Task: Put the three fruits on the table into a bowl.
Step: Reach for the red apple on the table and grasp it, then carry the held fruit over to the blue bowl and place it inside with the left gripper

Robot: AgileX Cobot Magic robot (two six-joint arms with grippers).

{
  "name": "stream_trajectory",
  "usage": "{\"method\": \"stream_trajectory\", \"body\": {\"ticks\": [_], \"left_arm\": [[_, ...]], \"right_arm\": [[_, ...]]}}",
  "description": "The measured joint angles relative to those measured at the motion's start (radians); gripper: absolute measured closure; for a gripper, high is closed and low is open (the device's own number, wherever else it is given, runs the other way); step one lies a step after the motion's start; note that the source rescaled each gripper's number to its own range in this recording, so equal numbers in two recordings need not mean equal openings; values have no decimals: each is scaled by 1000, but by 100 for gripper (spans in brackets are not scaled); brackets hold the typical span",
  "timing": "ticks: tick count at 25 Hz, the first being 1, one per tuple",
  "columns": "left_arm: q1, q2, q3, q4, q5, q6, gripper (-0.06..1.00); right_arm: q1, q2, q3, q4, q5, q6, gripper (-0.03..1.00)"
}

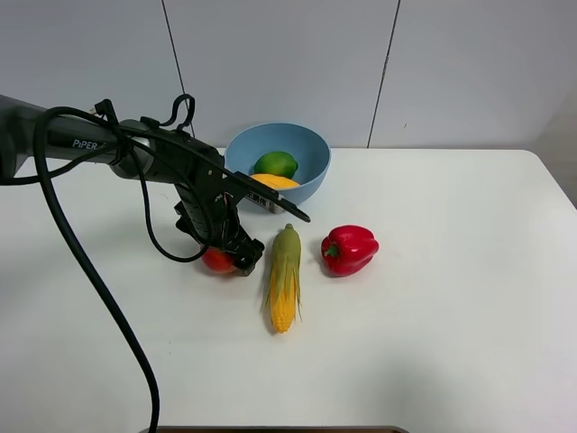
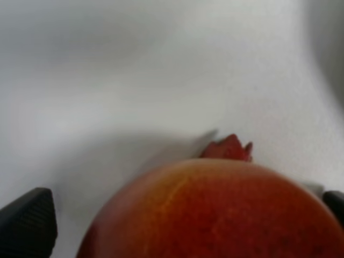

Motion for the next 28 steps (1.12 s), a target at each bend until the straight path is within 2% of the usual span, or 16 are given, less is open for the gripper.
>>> {"method": "stream_trajectory", "body": {"ticks": [6, 8, 9, 10, 12, 28], "left_arm": [[0, 0, 0, 0, 0, 0, -2], [0, 0, 0, 0, 0, 0, 5], [0, 0, 0, 0, 0, 0, 16], [0, 0, 0, 0, 0, 0, 35], [0, 0, 0, -4, -2, 0, 93], [0, -8, 0, -3, 2, -3, 94]], "right_arm": [[0, 0, 0, 0, 0, 0, 97], [0, 0, 0, 0, 0, 0, 97], [0, 0, 0, 0, 0, 0, 97], [0, 0, 0, 0, 0, 0, 97], [0, 0, 0, 0, 0, 0, 97], [0, 0, 0, 0, 0, 0, 97]]}}
